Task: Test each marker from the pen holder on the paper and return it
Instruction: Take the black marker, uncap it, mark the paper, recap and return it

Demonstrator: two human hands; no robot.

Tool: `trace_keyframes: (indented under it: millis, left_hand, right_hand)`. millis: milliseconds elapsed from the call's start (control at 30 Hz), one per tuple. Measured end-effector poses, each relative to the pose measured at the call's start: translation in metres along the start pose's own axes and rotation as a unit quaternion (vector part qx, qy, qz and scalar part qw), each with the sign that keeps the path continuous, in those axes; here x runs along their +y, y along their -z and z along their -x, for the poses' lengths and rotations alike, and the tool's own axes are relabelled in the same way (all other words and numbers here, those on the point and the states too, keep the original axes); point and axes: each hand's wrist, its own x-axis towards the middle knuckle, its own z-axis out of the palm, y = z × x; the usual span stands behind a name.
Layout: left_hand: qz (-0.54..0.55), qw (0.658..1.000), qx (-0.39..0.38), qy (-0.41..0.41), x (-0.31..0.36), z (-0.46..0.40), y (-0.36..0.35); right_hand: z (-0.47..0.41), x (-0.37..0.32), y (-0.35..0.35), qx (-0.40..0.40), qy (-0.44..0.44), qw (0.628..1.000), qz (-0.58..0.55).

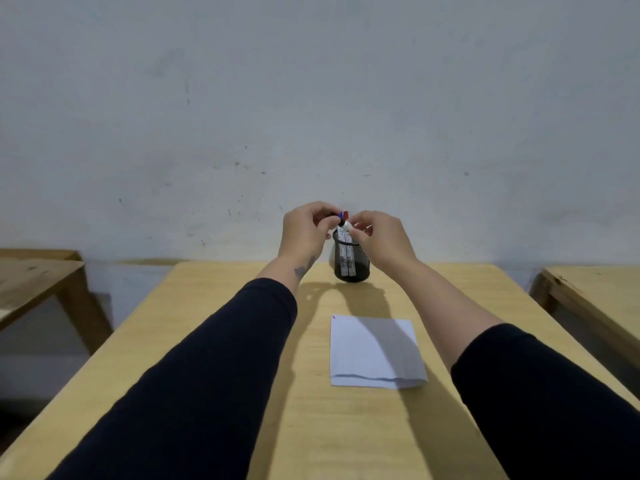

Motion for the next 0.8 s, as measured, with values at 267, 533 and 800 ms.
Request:
trace_keyframes:
  millis: [267, 533, 800]
  left_hand:
    - [0.121, 0.981, 0.126, 0.080, -0.022, 0.044, 0.003]
    - [0.024, 0.993, 0.058, 0.095, -0.040, 0.075, -0.003]
    - [-0.057, 0.989, -0.029, 0.130, -0.044, 0.072, 0.006]
  right_hand:
    - [0.048, 0.000, -0.018, 0.103, -0.232, 0.924, -0.286]
    - [0.051, 0.004, -0.026, 0.007, -0.339, 0.753, -0.563]
    - [0.053, 0.019, -0.029, -0.031, -0.299, 0.815, -0.496]
